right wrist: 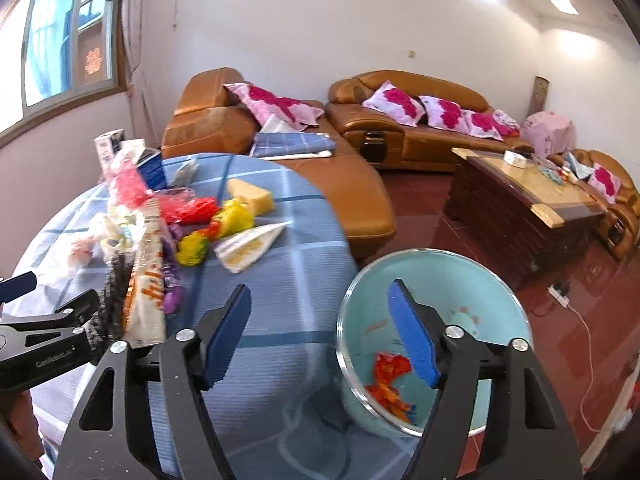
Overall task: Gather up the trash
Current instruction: 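Move both tools back over the table toward the remaining trash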
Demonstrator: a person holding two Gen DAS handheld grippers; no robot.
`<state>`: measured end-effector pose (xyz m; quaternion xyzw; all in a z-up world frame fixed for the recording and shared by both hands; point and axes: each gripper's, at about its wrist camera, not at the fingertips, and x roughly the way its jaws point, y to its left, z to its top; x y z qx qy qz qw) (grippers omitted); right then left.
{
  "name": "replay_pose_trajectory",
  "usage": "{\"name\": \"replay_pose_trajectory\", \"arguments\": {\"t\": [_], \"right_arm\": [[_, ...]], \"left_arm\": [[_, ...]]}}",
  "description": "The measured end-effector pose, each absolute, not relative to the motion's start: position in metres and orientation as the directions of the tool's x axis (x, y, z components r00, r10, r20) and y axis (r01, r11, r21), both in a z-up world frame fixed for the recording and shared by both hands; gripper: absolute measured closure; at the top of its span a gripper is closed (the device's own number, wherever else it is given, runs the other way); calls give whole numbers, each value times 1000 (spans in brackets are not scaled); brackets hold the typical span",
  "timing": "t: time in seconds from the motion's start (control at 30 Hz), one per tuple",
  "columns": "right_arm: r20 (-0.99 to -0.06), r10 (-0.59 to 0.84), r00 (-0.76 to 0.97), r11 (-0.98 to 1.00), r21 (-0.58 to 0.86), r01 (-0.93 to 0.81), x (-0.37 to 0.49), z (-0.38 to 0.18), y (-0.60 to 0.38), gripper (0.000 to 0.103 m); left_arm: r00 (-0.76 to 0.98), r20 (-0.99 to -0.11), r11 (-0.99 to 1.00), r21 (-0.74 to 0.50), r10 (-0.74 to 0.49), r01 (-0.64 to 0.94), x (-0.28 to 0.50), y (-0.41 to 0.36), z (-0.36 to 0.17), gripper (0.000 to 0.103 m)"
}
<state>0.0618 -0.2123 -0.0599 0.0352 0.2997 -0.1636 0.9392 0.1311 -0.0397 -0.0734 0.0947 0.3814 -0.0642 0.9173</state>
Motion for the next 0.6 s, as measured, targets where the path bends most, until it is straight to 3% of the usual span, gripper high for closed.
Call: {"name": "replay_pose_trajectory", "arguments": {"t": [0.23, 0.6], "right_arm": [[-573, -252, 780, 961, -50, 274, 76, -55, -183, 39], [-593, -184, 784, 978, -32, 205, 92, -57, -157, 56]], "left_arm": [[694, -719, 981, 122, -16, 148, 140, -17, -77, 9], [686, -728, 992, 96, 16, 79, 157, 28, -84, 9]]}}
